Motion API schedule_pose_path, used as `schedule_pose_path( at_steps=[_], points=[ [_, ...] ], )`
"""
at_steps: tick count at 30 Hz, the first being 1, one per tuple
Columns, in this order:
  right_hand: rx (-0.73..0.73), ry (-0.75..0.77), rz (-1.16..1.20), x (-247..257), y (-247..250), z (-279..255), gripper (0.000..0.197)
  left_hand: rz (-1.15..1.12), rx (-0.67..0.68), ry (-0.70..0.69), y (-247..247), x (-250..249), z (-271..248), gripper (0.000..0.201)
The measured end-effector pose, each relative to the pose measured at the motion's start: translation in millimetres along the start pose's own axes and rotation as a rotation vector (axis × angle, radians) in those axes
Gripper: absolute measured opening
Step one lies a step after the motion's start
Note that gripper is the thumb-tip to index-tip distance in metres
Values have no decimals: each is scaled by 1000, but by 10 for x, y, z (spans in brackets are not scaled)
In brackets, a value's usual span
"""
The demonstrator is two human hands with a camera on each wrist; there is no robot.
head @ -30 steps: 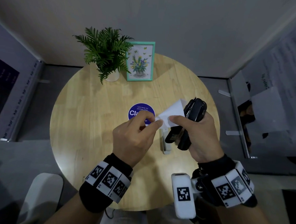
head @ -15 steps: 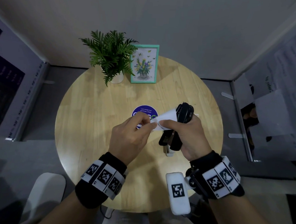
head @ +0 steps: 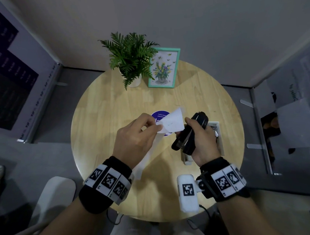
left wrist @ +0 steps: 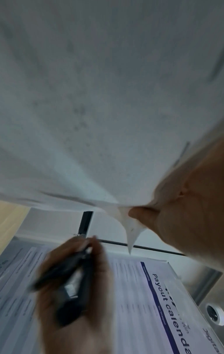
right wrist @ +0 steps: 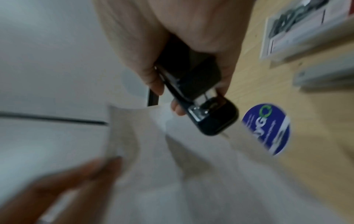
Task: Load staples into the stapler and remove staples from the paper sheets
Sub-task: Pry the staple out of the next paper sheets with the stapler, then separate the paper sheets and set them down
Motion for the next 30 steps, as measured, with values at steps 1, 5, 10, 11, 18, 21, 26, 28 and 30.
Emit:
schedule_pose_path(
  at_steps=[1,5,10,11,18,21,26,28,30],
  points=[
    [-52,9,-27,-84,4,88,8,-5,9,14,35,36,-20,14],
    [-207,107,-707,-577,-7,454,19,-66,59,109,172,212,-72,12],
    [-154,161,-1464,-1156,-101,790,32,-256,205,245,376,546,-120,18],
    [-119,146,-1567,-1217,-107,860,31,-275,239,260,433,613,-137,19],
    [-246,79,-1530,-1038,-364,1030,54,-343,333,486,858,1117,-217,5],
    [-43,322,-903,-555,-679,701,57,-335,330,482,1082,1362,-237,3],
    [594,316,-939,-205,-1576,-183,65,-393,265,451,1476,1723,-262,2],
    [614,440,-1170,-302,-1879,-232,45,-443,200,452,1618,1875,-272,4],
    [567,570,-1230,-354,-2152,-230,14,-462,146,479,1752,2072,-316,10]
  ],
)
Point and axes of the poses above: each hand's wrist, its own z-axis towards the middle knuckle, its own y-axis out of the back of the hand, x = y × z, the point moved 1 cm from there along z, towards the middle knuckle, and after that the axes turned 4 degrees about -y, right-handed, at the moved point
